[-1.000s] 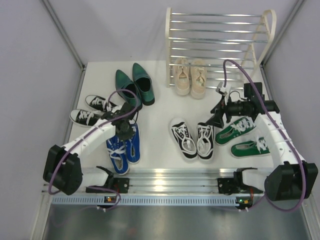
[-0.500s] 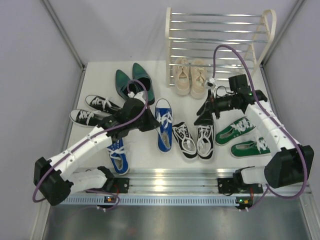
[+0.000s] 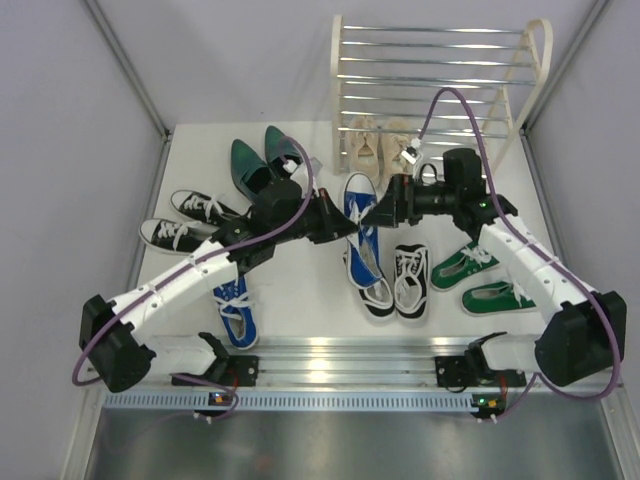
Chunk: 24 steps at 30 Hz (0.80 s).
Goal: Place and organize the shoes onto the shoe shelf
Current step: Pick up the shoe at the center of the board.
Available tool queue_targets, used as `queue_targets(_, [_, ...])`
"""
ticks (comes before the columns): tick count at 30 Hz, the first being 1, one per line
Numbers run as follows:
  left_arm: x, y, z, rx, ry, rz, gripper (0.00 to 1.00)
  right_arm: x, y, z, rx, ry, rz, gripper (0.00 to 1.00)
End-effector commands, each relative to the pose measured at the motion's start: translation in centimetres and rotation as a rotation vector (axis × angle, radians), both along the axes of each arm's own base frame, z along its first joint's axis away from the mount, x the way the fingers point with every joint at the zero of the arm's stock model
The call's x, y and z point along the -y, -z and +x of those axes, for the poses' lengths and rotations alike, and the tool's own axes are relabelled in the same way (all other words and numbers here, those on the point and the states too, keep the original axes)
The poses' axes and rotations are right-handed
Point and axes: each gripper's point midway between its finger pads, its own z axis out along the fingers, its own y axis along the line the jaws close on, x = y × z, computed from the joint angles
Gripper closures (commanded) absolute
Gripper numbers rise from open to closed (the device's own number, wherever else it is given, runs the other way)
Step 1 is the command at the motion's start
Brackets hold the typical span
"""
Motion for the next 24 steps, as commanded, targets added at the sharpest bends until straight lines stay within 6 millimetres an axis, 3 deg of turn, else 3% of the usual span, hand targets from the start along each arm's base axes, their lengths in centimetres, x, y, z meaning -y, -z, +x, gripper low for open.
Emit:
queue_targets(1, [1.7,-8.0,-0.2,0.162,0.053,-0.206,1.00,-1.3,-1.4,1.3,-0.080,0.063,0.128,0.01])
queue_targets(12, [0.8,-11.5,-1.5,0.246,0.063,-0.292,1.00,-0.5,-1.0,2.5,-0.150,0.125,0.175,0.01])
queue_targets(20, [0.8,-13.4,-1.9,0.292,0.085,-0.349,1.00,-1.7,-3.4,2.8,-0.201,0.093,0.298,0.01])
queue_targets(23, [0.7,-13.2,-1.9,0.299,0.080,-0.341,1.00,-2.2,-4.7,2.4,-0.254,0.060,0.356,0.12])
queue_targets(24, [0.7,-13.0,-1.7,0.300,0.070,-0.337,1.00,-2.6,-5.5,2.1,-0.232,0.031,0.379,0.22])
